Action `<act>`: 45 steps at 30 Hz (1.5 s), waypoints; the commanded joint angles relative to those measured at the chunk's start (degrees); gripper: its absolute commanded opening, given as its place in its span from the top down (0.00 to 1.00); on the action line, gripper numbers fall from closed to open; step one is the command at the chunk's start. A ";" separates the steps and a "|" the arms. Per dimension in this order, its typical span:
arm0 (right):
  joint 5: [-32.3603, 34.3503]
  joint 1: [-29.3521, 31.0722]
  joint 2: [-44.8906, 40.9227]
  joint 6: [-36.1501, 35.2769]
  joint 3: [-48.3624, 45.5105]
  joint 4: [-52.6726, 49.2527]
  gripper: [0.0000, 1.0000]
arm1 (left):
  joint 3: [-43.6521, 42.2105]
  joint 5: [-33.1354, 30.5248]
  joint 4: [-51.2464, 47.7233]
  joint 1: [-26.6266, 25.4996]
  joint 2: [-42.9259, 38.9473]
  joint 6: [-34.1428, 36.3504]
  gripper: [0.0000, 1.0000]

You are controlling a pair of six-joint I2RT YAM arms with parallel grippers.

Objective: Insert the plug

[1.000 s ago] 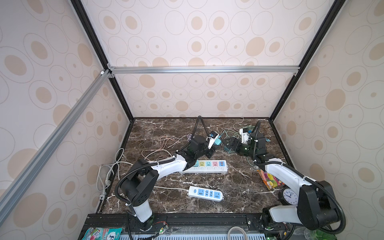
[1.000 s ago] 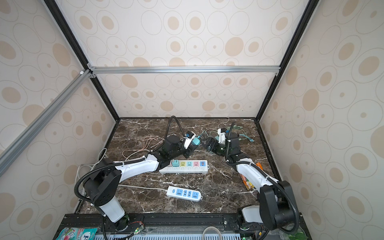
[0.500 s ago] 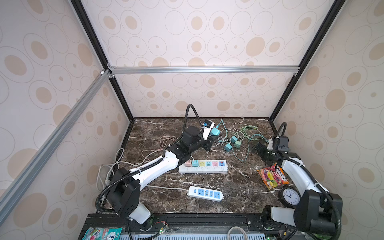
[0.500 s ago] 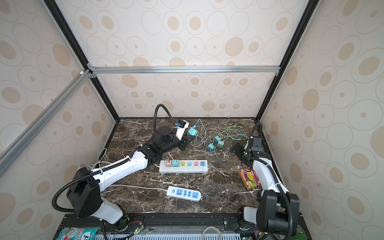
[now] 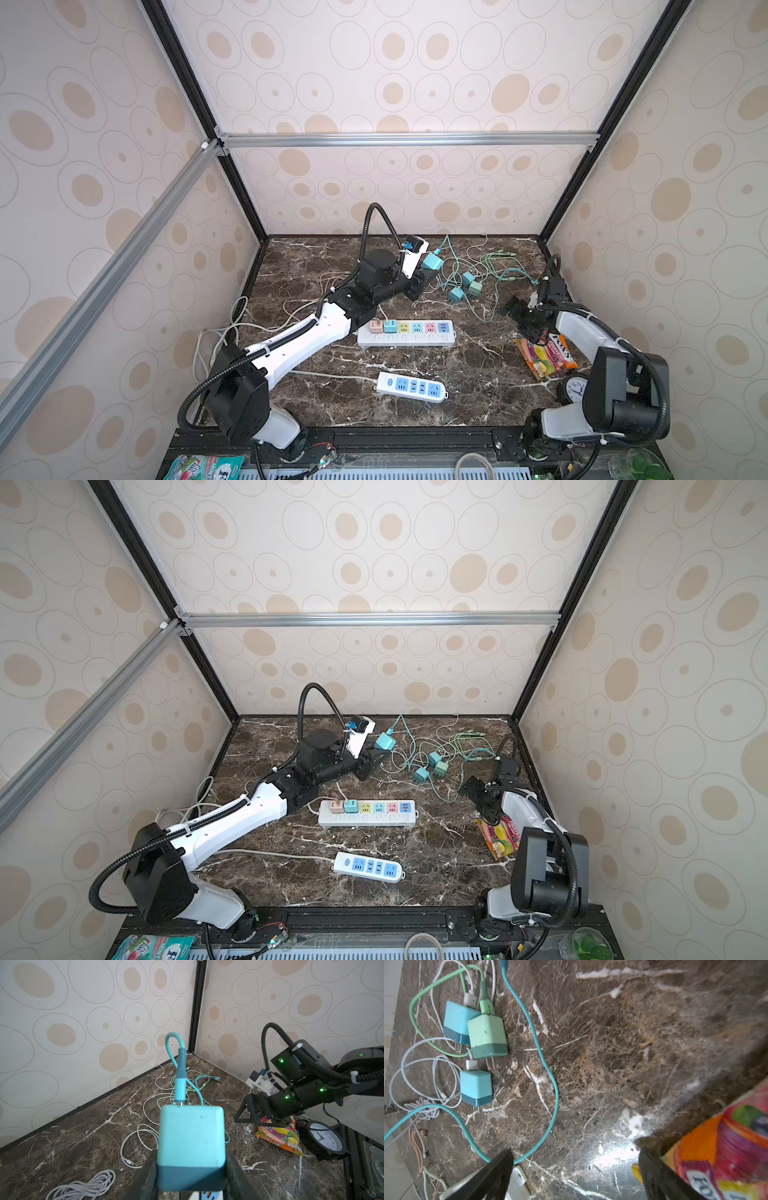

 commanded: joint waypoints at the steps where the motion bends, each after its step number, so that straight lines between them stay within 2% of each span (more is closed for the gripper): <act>1: -0.09 -0.26 4.17 0.12 3.44 3.66 0.17 | 0.46 0.23 1.17 0.41 -2.73 -0.41 1.00; 3: -0.17 -0.24 7.52 1.00 5.63 4.71 0.24 | 0.03 -0.07 1.42 0.41 -3.23 -0.47 1.00; 5: -2.84 -0.24 11.35 2.27 7.68 6.00 0.26 | -0.40 -0.46 1.29 0.41 -3.66 -0.59 1.00; 7: -3.85 -0.19 14.50 2.70 9.50 6.34 0.26 | -0.92 -0.84 1.32 0.37 -4.11 -0.69 1.00; 11: -1.08 -0.19 19.88 -0.04 14.03 3.97 0.26 | -1.93 -1.50 1.17 0.38 -4.85 -0.69 1.00; 14: -2.39 -0.15 23.59 -1.73 17.40 1.68 0.26 | -2.02 -2.13 0.49 0.44 -5.03 -0.51 1.00; 19: -6.13 0.01 27.79 -2.02 19.73 0.72 0.28 | -2.44 -3.11 0.09 0.51 -5.37 -0.38 1.00; 24: -8.11 0.28 30.00 -1.83 20.31 1.26 0.34 | -2.46 -3.64 -0.20 0.45 -5.29 -0.36 1.00; 29: -8.20 0.42 30.97 -1.45 20.31 2.98 0.50 | -2.39 -3.80 -0.41 0.46 -5.09 -0.51 1.00; 34: -8.46 0.41 31.63 -0.01 20.11 5.65 0.59 | -2.45 -3.89 -0.41 0.46 -5.12 -0.60 1.00; 37: -8.64 0.46 31.01 0.98 19.55 7.60 0.69 | -2.39 -4.14 -0.53 0.48 -5.27 -0.45 1.00; 43: -6.08 0.40 21.41 0.29 17.35 9.87 0.97 | -2.09 -5.79 -2.26 0.48 -5.38 0.27 1.00; 45: -4.26 0.28 16.95 0.26 16.63 9.73 1.00 | -2.03 -6.06 -2.52 0.45 -5.30 0.46 1.00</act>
